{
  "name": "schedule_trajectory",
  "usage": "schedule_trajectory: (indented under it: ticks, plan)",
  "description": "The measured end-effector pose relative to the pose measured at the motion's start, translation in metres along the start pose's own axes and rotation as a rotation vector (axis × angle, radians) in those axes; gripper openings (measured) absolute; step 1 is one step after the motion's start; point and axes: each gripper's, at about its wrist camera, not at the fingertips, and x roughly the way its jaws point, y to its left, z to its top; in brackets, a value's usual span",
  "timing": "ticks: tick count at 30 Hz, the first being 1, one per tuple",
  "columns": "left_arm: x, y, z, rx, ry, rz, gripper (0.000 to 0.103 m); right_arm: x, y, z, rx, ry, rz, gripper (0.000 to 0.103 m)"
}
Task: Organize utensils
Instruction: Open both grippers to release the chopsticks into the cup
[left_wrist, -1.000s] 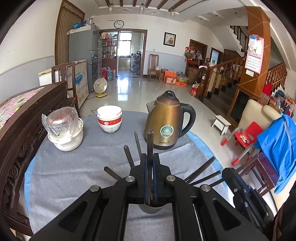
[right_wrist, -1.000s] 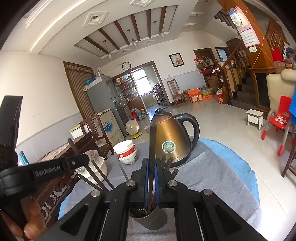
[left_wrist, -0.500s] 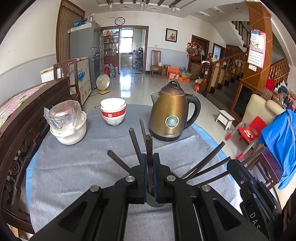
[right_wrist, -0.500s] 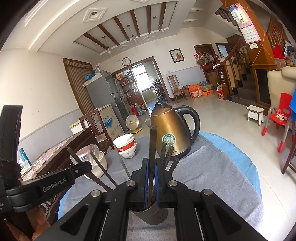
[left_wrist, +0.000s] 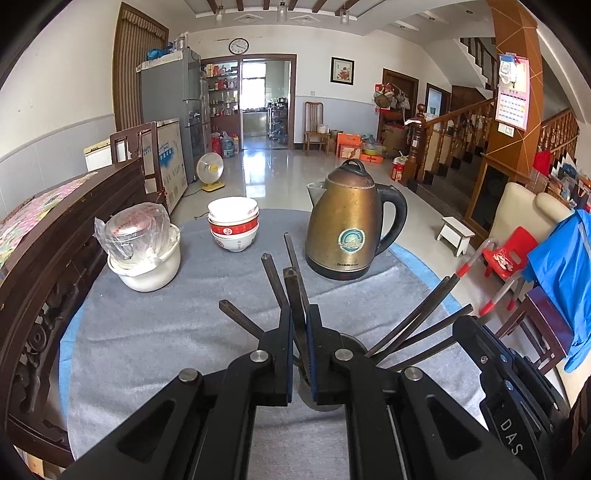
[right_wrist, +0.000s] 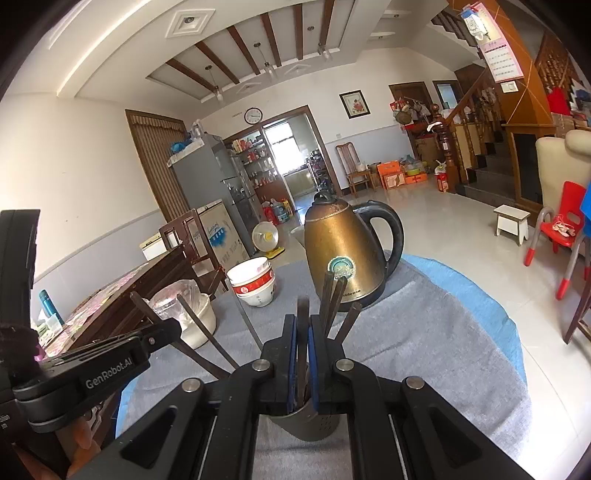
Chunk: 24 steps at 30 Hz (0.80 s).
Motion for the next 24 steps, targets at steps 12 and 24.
schedule_trajectory:
  ticks: [12, 24]
  plan:
    - [-0.016, 0.000, -0.008, 0.057, -0.047, 0.089, 0.061, -0.011, -0.006, -0.004, 0.043, 0.022, 0.013, 0.008]
    - [-0.052, 0.007, -0.034, 0.119, -0.066, 0.217, 0.084, -0.043, -0.008, -0.017, 0.111, 0.058, 0.055, 0.009]
